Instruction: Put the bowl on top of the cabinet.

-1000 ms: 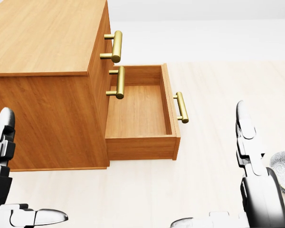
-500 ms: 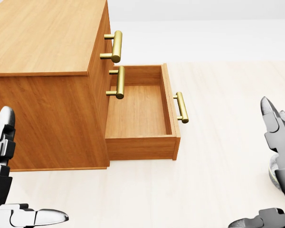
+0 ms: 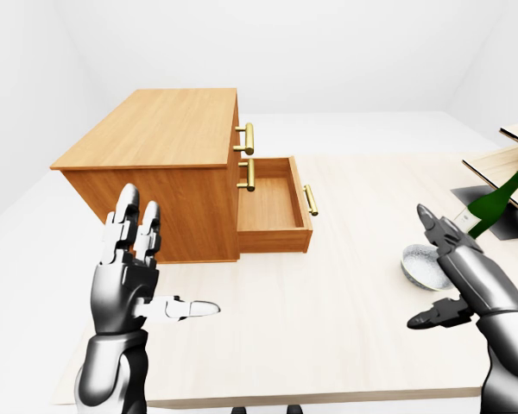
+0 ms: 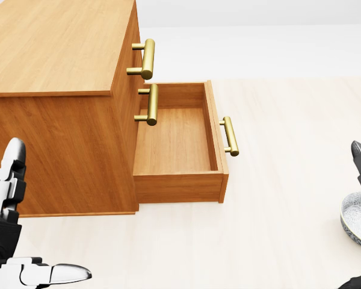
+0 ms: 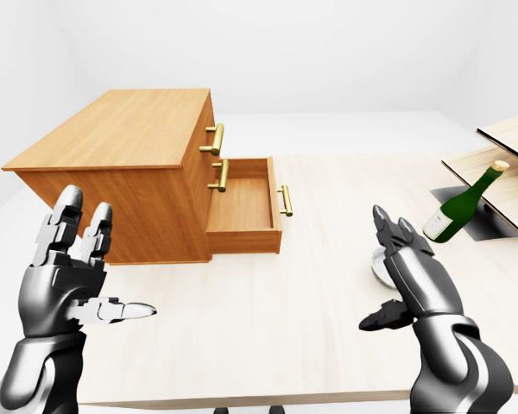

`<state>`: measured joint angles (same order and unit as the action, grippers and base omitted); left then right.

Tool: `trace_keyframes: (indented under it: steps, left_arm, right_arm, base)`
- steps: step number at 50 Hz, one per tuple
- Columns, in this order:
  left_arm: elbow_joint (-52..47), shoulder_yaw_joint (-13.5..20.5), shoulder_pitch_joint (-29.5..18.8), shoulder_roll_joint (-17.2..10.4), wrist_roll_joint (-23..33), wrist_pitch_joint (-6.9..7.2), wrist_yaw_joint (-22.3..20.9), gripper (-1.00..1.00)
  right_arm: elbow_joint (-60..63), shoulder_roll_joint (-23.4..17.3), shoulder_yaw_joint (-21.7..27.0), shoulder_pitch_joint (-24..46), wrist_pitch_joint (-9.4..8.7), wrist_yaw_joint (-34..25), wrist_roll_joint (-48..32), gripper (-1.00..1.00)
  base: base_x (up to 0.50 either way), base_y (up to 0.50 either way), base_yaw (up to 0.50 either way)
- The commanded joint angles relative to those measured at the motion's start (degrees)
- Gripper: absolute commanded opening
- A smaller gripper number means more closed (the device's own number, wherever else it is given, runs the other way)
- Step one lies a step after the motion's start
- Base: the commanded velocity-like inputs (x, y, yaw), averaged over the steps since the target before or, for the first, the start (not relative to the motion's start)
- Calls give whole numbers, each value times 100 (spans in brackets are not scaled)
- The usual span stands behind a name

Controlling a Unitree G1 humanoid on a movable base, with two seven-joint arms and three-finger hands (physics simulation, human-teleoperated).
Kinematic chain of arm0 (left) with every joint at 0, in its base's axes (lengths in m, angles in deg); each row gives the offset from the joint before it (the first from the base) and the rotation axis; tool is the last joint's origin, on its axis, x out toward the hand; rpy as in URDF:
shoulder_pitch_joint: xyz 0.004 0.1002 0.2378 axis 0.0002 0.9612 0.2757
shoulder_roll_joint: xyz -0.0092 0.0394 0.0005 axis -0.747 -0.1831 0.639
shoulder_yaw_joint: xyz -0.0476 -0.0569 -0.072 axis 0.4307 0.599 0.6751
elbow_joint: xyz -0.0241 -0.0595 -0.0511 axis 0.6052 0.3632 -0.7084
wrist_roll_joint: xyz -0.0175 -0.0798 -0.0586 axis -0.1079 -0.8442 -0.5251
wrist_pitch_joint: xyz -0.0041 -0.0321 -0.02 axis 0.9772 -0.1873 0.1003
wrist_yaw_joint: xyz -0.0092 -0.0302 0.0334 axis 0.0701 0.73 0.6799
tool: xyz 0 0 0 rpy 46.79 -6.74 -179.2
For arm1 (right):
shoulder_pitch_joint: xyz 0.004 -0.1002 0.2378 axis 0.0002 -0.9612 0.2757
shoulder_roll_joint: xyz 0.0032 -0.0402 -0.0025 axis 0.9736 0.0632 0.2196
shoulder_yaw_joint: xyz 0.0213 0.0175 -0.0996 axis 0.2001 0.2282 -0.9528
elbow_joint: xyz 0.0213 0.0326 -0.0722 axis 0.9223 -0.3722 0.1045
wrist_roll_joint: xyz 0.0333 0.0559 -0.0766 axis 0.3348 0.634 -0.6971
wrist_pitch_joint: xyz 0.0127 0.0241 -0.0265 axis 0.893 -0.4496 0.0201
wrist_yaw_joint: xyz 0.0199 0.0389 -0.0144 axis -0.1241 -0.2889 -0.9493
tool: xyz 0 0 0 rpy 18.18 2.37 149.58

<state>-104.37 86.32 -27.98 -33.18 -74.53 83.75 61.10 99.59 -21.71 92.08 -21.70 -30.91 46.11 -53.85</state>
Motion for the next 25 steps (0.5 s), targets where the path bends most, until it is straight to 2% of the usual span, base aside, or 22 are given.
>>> trace_keyframes:
  steps: [1, 4, 25]
  left_arm:
    - [313, -84, -129, 2, 78, 0, 105, 100]
    - [330, -89, -118, 7, 86, 0, 91, 100]
    - [226, -61, -63, 22, 48, 0, 55, 100]
  right_arm:
    - [-503, -386, 345, 344, 0, 0, -154, 100]
    - [-661, -563, 454, 475, 0, 0, -180, 100]
    - [-2152, -936, 590, 459, 0, 0, -100, 100]
  base:
    - [0, 0, 0]
    - [0, 0, 0]
    - [0, 0, 0]
